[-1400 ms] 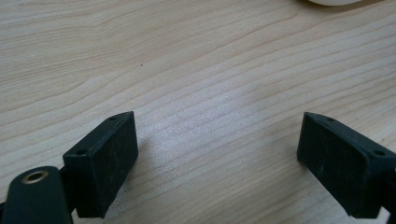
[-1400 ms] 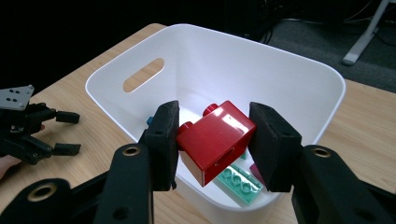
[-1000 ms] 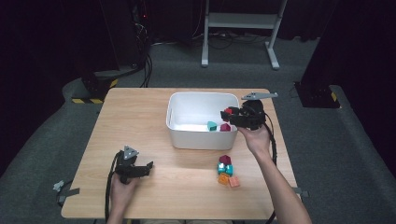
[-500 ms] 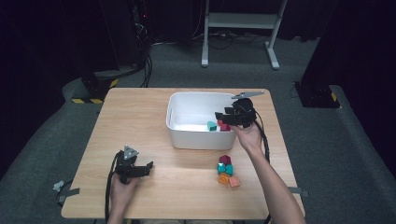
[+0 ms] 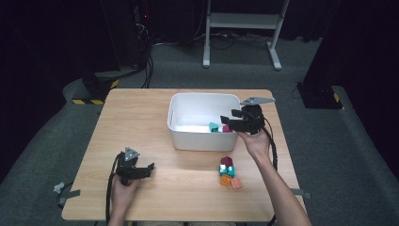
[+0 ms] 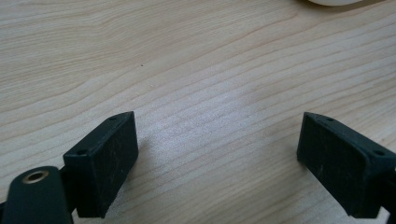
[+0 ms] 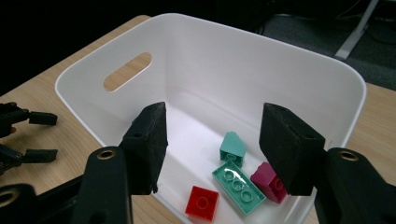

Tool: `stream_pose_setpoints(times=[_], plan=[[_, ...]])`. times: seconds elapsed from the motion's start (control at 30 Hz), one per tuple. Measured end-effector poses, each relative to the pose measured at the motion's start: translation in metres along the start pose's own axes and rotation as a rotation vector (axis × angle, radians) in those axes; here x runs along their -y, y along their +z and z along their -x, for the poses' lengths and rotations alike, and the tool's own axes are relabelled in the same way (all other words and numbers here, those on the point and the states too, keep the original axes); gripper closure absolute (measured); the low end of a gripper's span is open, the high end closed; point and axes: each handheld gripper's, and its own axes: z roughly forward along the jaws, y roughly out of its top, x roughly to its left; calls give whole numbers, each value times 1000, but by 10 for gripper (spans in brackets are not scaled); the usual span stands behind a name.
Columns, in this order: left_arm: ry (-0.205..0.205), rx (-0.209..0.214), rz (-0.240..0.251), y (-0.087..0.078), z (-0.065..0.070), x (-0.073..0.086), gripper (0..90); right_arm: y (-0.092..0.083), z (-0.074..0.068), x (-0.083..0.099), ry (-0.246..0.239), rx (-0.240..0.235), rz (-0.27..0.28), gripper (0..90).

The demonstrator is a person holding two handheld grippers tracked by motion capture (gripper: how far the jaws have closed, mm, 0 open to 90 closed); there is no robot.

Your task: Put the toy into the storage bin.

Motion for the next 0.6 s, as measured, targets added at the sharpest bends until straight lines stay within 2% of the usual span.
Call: stream_pose_setpoints(times=[0.17,0.3,0.6], plan=[[0,0,0,0,0,0,128,-16,-6,9,-10,1,42,424],[0,0,0,0,0,0,129,-25,-7,18,-23,-3,48,441],[1,0,0,0,0,0,128,-40,-10,41,-9,-14,76,439]])
